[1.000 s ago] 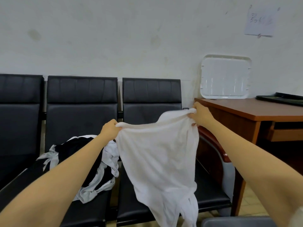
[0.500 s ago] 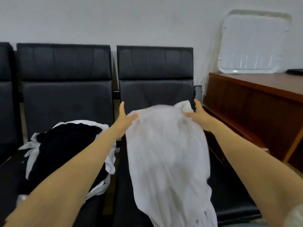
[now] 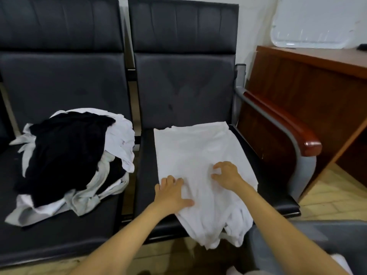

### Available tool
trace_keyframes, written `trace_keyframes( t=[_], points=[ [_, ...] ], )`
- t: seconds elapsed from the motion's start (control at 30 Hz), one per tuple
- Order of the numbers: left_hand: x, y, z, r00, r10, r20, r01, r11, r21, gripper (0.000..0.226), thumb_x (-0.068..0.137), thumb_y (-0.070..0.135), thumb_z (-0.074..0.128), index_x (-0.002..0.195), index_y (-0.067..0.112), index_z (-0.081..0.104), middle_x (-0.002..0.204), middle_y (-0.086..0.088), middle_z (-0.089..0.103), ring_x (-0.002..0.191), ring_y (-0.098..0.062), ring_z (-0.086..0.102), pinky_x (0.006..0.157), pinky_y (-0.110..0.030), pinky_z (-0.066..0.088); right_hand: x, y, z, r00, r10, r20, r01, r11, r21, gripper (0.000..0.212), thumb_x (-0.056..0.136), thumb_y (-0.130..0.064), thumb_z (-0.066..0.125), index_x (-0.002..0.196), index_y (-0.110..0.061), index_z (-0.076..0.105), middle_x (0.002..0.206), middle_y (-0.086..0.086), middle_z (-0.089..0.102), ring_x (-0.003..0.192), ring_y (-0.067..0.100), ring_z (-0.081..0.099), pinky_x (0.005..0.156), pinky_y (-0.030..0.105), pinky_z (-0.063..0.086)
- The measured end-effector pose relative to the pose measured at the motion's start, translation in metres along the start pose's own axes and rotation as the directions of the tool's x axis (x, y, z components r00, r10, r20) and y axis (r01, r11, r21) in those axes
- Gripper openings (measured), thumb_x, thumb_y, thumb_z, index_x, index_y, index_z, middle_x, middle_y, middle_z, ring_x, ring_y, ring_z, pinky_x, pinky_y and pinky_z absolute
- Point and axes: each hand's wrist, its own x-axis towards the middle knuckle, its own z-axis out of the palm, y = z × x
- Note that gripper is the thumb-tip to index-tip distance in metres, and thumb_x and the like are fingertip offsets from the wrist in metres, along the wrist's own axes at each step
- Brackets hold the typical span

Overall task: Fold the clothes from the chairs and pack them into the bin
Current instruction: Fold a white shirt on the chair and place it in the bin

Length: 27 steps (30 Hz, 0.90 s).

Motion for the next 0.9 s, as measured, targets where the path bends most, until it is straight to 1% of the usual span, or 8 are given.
trace_keyframes(
  t=[0.1,0.2,0.33,0.43,0.5,0.63,0.77,0.9],
  points=[
    [0.000,-0.004,-0.004,0.994,-0.099,-0.054,0.101,0.994,0.045,0.062,0.091,0.052,0.051,0.142,0.026,0.027,0.146,-0.007,0.022,0.135,-0.032,0.019,0.113,-0.048,0.016,-0.016,0.002,-0.001,0.999,0.033,0.025,-0.034,0.999,0.019,0.046,0.095,-0.034,0.055,0.137,-0.017,0.045,0.145,0.009,0.035,0.135,0.027,0.032,0.107,0.036,0.036],
    [-0.005,-0.016,-0.004,0.933,-0.148,-0.327,0.217,0.959,0.185,0.061,0.096,0.037,0.051,0.146,0.020,0.020,0.150,-0.012,0.013,0.135,-0.032,0.021,0.110,-0.042,0.020,-0.035,0.004,0.004,1.000,0.026,0.014,-0.027,0.998,0.057,0.045,0.094,-0.033,0.057,0.134,-0.016,0.047,0.142,0.010,0.038,0.133,0.028,0.035,0.105,0.036,0.038],
    [-0.017,-0.013,-0.003,0.848,0.067,-0.526,-0.081,0.997,-0.005,0.031,0.094,0.031,0.058,0.120,0.016,0.049,0.122,-0.004,0.043,0.112,-0.023,0.044,0.092,-0.032,0.035,-0.059,0.018,0.012,0.996,-0.016,-0.091,0.022,0.998,0.065,0.039,0.092,-0.025,0.060,0.129,-0.015,0.053,0.140,0.009,0.043,0.132,0.026,0.036,0.109,0.030,0.029],
    [-0.031,0.013,0.008,0.921,0.224,-0.319,-0.294,0.936,-0.194,0.029,0.090,0.047,0.058,0.098,0.020,0.053,0.101,0.004,0.049,0.094,-0.016,0.052,0.077,-0.027,0.040,-0.069,0.028,-0.004,0.996,-0.024,-0.091,0.020,0.999,-0.048,0.045,0.087,-0.017,0.060,0.130,-0.025,0.050,0.144,0.003,0.035,0.138,0.024,0.023,0.109,0.034,0.029],
    [-0.036,0.026,0.027,0.946,0.288,-0.151,-0.298,0.954,-0.046,0.039,0.086,0.058,0.056,0.101,0.022,0.054,0.103,0.005,0.049,0.096,-0.015,0.049,0.081,-0.028,0.038,-0.074,0.031,-0.013,1.000,-0.010,0.014,0.012,0.992,-0.126,0.047,0.085,-0.015,0.062,0.128,-0.027,0.050,0.140,0.003,0.036,0.135,0.026,0.025,0.104,0.036,0.034],
    [-0.030,0.029,0.037,0.930,0.328,-0.164,-0.307,0.941,0.140,0.029,0.094,0.045,0.049,0.104,0.018,0.056,0.107,0.000,0.051,0.103,-0.021,0.047,0.087,-0.032,0.035,-0.076,0.035,-0.011,0.999,-0.010,0.046,0.014,0.995,-0.098,0.025,0.092,-0.014,0.057,0.117,-0.017,0.056,0.123,0.007,0.049,0.112,0.026,0.049,0.090,0.033,0.046],
    [-0.026,0.019,0.020,0.954,0.224,-0.200,-0.274,0.922,-0.272,0.022,0.101,0.031,0.043,0.088,0.013,0.045,0.080,0.000,0.051,0.075,-0.017,0.050,0.066,-0.029,0.039,-0.074,0.031,-0.015,0.951,-0.135,-0.279,0.130,0.991,-0.037,0.016,0.098,-0.017,0.048,0.108,-0.011,0.059,0.103,0.009,0.061,0.094,0.025,0.058,0.077,0.035,0.050],
    [-0.021,0.003,-0.017,0.944,-0.188,-0.272,-0.135,0.532,-0.836,0.018,0.097,0.028,0.054,0.086,0.014,0.048,0.087,-0.003,0.053,0.080,-0.015,0.050,0.065,-0.025,0.038,-0.075,0.012,-0.015,0.851,-0.183,-0.493,0.306,0.935,0.181,0.020,0.099,-0.012,0.046,0.107,-0.015,0.064,0.102,-0.001,0.057,0.096,0.014,0.050,0.077,0.025,0.042]
  ],
)
